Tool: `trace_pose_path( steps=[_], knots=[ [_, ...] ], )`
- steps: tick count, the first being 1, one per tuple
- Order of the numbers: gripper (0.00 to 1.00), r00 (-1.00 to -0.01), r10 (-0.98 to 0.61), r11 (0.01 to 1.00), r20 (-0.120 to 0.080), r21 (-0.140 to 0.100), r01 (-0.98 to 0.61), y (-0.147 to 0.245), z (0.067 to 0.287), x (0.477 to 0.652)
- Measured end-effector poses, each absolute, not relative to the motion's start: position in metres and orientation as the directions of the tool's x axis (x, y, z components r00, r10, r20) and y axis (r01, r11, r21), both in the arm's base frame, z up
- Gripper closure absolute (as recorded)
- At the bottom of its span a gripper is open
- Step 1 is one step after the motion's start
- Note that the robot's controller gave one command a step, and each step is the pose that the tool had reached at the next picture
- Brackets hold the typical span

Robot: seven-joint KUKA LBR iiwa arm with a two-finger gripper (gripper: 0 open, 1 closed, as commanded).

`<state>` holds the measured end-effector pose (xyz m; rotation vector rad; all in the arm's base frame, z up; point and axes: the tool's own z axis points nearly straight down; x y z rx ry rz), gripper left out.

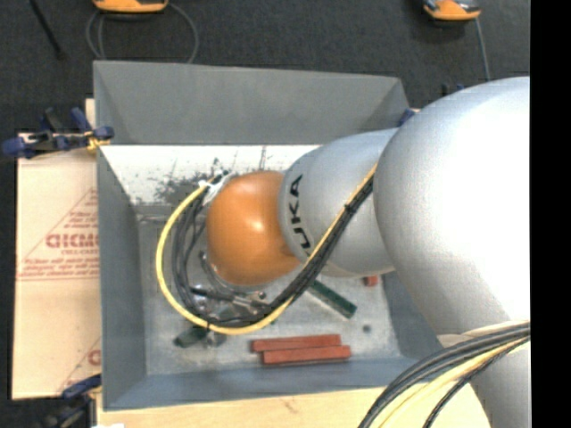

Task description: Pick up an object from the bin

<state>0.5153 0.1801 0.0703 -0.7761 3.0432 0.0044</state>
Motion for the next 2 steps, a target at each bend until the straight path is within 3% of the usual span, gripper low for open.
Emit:
trace_pose_path(
  steps=[1,2],
  knots=[
    [1.0,-0.727,-0.687,0.727,-0.011,-0.007,-0.687,0.162,0.182,0.587],
    [1.0,-0.703,-0.711,0.703,-0.009,-0.006,-0.711,0.166,0.238,0.588]
  ],
)
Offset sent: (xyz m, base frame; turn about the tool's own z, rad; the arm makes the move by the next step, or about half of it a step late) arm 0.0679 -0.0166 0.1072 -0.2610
